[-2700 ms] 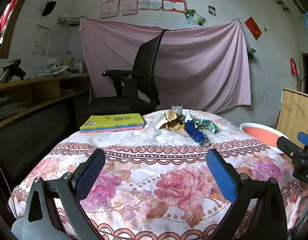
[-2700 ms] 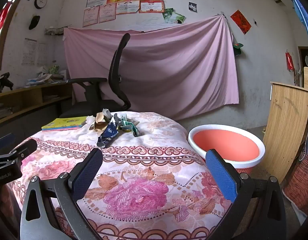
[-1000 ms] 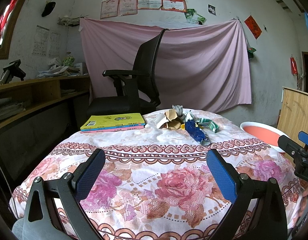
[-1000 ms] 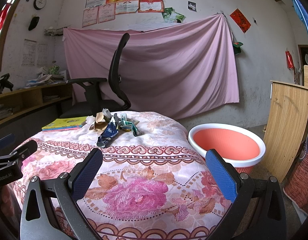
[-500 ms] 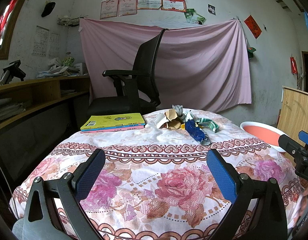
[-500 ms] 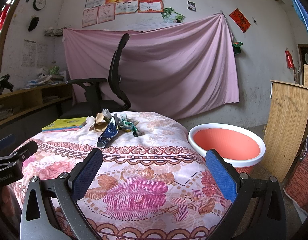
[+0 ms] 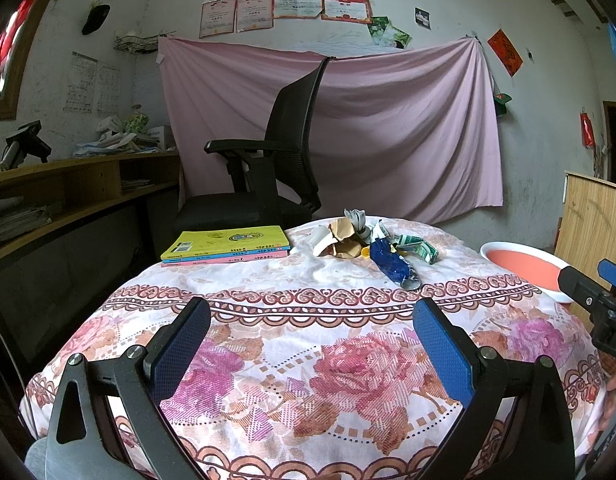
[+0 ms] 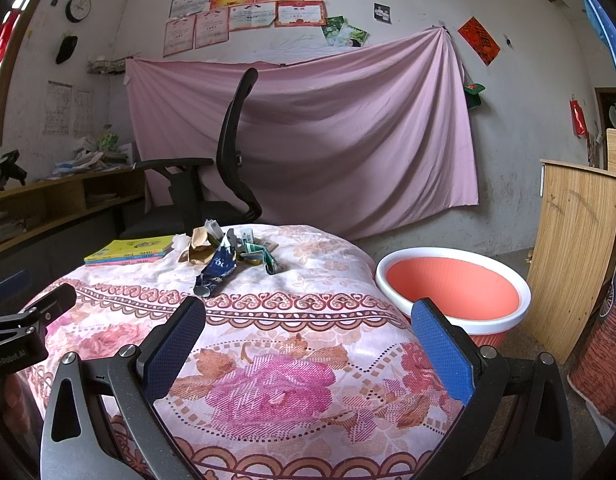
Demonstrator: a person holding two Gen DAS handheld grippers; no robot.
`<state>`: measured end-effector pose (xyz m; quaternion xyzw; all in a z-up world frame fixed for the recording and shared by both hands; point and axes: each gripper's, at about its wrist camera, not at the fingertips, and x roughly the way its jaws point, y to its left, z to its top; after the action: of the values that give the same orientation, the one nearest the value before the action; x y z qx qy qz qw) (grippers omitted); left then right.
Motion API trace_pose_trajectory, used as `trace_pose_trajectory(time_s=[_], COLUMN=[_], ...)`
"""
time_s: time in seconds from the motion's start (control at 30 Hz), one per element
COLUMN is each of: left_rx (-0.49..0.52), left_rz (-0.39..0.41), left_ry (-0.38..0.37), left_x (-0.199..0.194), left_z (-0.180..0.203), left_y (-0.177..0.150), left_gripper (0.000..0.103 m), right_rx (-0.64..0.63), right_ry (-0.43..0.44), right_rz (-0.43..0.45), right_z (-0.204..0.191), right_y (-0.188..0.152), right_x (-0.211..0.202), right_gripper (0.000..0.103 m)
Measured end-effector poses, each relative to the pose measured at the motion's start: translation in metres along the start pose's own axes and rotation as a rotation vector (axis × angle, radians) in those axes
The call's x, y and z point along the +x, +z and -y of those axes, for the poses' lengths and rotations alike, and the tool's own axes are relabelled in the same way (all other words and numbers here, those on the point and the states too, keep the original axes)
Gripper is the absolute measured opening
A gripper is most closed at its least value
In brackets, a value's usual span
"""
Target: Collect trash
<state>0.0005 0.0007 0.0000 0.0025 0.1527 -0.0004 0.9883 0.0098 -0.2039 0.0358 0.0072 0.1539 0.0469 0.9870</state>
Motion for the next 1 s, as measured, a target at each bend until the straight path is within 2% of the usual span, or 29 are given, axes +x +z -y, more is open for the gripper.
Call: trace_pose_trajectory(time_s=[0.37,0.57,0.83,1.0], left_rx=[-0.009,-0.031,-0.003,-0.011], left_rz=[0.001,0.001,0.086,0.128], left_ry=[0.007,0.007,-0.008,-0.006], left_x=[0.002,0.001,0.002,0.023], left_z=[0.0,-0.001,0.006,0.007], left_y=[0.001,0.012,0.043,0.067], left_gripper=[0.099,0.099,0.099,0.099], right_rx=[0.008,-0.006,-0.033,-0.05], right_ry=[0.007,0.011,0.013,0.021], right_rz=[-0.001,0.007,-0.024,0.035], right_z=[0.001,-0.003,-0.005,0.005], right_y=[0.0,0.009,0.037,0.062], right_x=[0.001,-0.001,0.017,0.041], right_gripper=[0.103,0.103,0.103,0.103])
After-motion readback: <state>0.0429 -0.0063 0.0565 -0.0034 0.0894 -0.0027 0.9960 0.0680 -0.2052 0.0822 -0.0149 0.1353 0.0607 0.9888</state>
